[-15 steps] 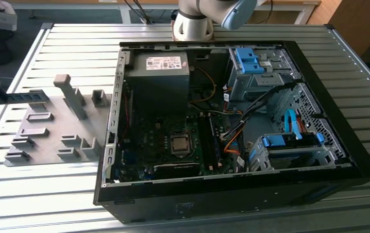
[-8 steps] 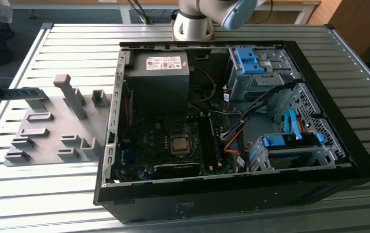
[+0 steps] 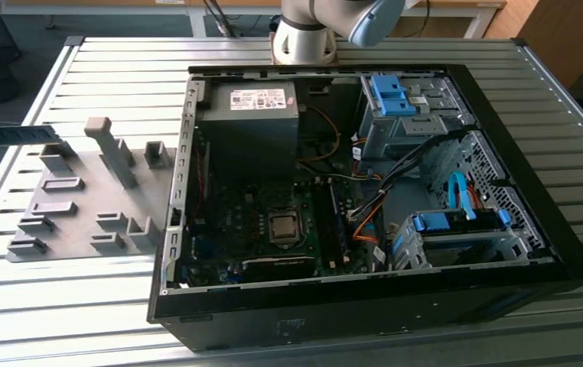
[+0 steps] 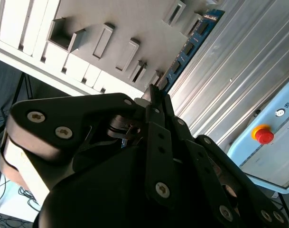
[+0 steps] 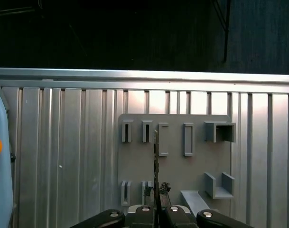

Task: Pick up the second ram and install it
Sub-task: 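Pick up the second ram and move it above second insertion slot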

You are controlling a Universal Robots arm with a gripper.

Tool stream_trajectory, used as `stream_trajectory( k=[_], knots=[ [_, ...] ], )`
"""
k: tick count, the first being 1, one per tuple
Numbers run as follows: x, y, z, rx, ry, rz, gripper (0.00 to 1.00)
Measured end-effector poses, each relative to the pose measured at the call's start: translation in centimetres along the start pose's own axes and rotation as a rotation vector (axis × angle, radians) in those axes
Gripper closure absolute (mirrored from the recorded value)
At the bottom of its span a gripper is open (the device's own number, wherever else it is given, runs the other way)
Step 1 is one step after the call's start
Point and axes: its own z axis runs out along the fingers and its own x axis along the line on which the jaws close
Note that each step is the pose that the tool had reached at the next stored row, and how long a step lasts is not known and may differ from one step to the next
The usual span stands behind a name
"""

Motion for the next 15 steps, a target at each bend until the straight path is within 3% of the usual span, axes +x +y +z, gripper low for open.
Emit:
stream_trajectory(
  k=[8,15],
  knots=[
    [-0.06,0.02,-1.83,-0.0001,0.0001,0.000,0.86],
    [-0.08,-0.05,-1.87,-0.0001,0.0012,0.000,0.86]
  ],
)
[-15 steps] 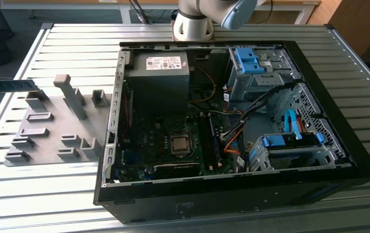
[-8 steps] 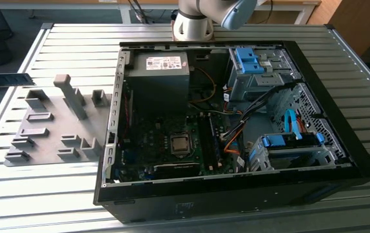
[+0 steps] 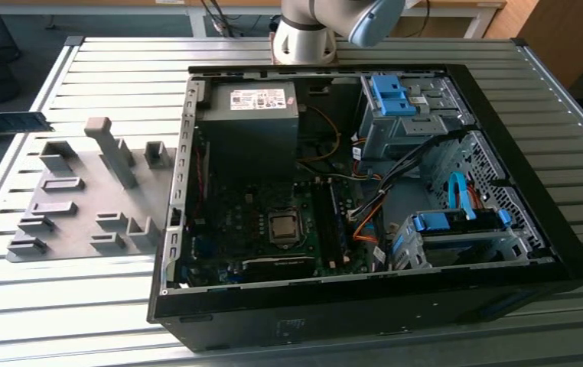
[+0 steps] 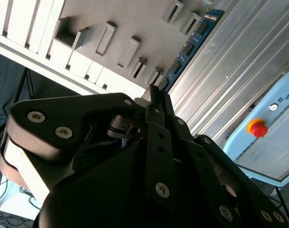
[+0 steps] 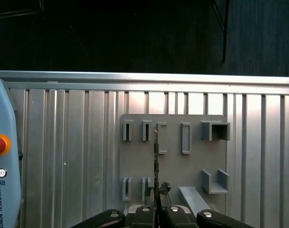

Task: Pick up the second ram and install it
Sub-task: 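Pick up the second ram and move it above second insertion slot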

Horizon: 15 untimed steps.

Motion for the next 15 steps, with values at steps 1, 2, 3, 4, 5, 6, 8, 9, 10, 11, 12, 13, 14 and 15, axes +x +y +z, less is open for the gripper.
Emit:
stream_trajectory(
  k=[1,2,3,4,5,6,8,9,10,11,12,13,14,15],
  knots=[
    [0.01,-0.08,0.01,0.0001,-0.0001,0.000,0.86],
    [0.01,-0.17,0.01,0.0002,-0.0001,0.000,0.86],
    [0.01,-0.28,0.01,0.0001,-0.0001,0.000,0.86],
    [0.01,-0.38,0.01,0.0002,-0.0001,0.000,0.86],
    [0.01,-0.47,0.01,0.0002,-0.0001,0.000,0.86],
    [0.01,-0.56,0.01,0.0002,-0.0002,0.000,0.86],
    [0.01,-0.72,0.00,0.0001,0.0000,0.000,0.86],
    [0.01,-0.80,0.01,0.0002,-0.0001,0.000,0.86],
    [0.02,-0.89,0.01,0.0002,-0.0001,0.000,0.86],
    [0.02,-0.97,0.00,0.0001,-0.0001,0.000,0.86],
    [0.02,-1.04,0.00,0.0002,-0.0001,0.000,0.86],
    [0.01,-1.12,0.00,0.0001,-0.0001,0.000,0.86],
    [0.01,-1.19,0.00,0.0001,-0.0001,0.000,0.86],
    [0.01,-1.27,0.01,0.0002,-0.0002,0.000,0.86]
  ],
)
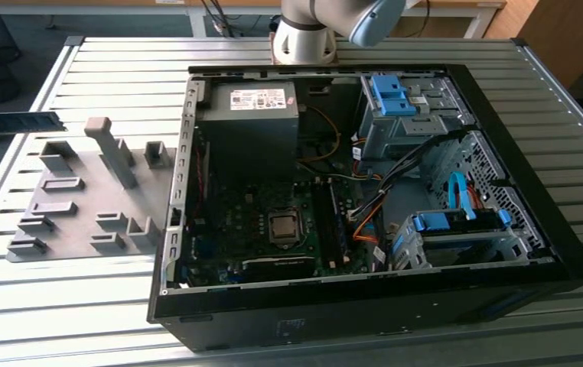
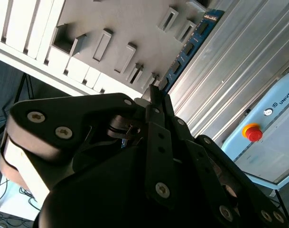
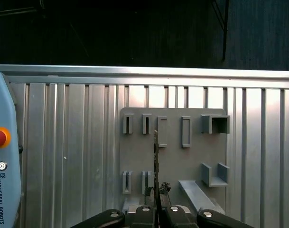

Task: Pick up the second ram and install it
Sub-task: 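Pick up the second ram and move it above second insertion slot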

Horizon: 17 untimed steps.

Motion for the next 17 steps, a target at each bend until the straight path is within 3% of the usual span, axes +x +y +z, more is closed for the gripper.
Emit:
stream_trajectory(
  k=[17],
  knots=[
    [0.01,-1.31,-0.02,-0.0001,0.0001,0.000,0.86]
  ],
)
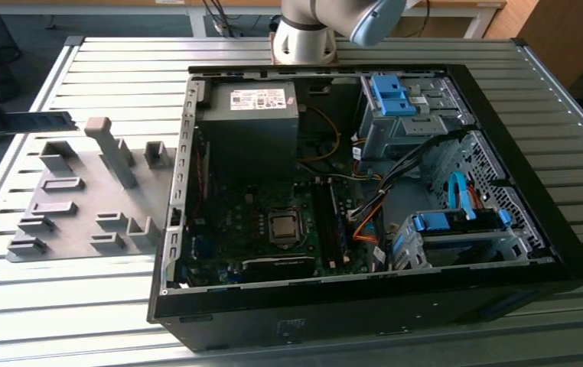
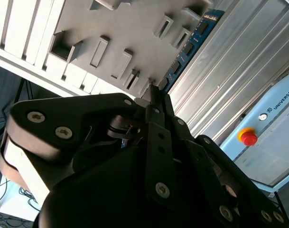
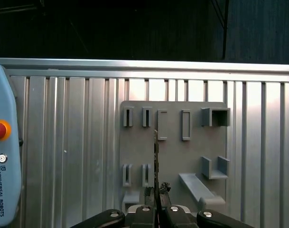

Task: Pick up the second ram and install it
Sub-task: 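Pick up the second ram and move it above second insertion slot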

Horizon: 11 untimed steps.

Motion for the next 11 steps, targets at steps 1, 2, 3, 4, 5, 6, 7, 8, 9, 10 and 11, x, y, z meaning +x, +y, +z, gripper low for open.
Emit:
stream_trajectory(
  k=[1,2,3,4,5,6,7,8,9,10,11],
  knots=[
    [0.00,-0.07,0.00,0.0001,0.0000,0.000,0.86],
    [0.00,-0.14,0.00,0.0000,0.0000,0.000,0.86],
    [0.00,-0.19,0.00,0.0001,0.0000,0.000,0.86],
    [0.00,-0.26,0.00,0.0001,0.0000,0.000,0.86],
    [0.00,-0.34,0.00,0.0001,0.0000,0.000,0.86],
    [0.00,-0.41,0.00,0.0000,0.0000,0.000,0.86],
    [0.00,-0.49,0.00,0.0000,0.0000,0.000,0.86],
    [0.00,-0.58,-0.01,0.0000,0.0000,0.000,0.86],
    [0.00,-0.67,0.00,0.0001,0.0000,0.000,0.86],
    [0.00,-0.76,0.00,0.0001,0.0000,0.000,0.86],
    [0.01,-0.85,-0.01,0.0000,0.0000,0.000,0.86]
  ],
)
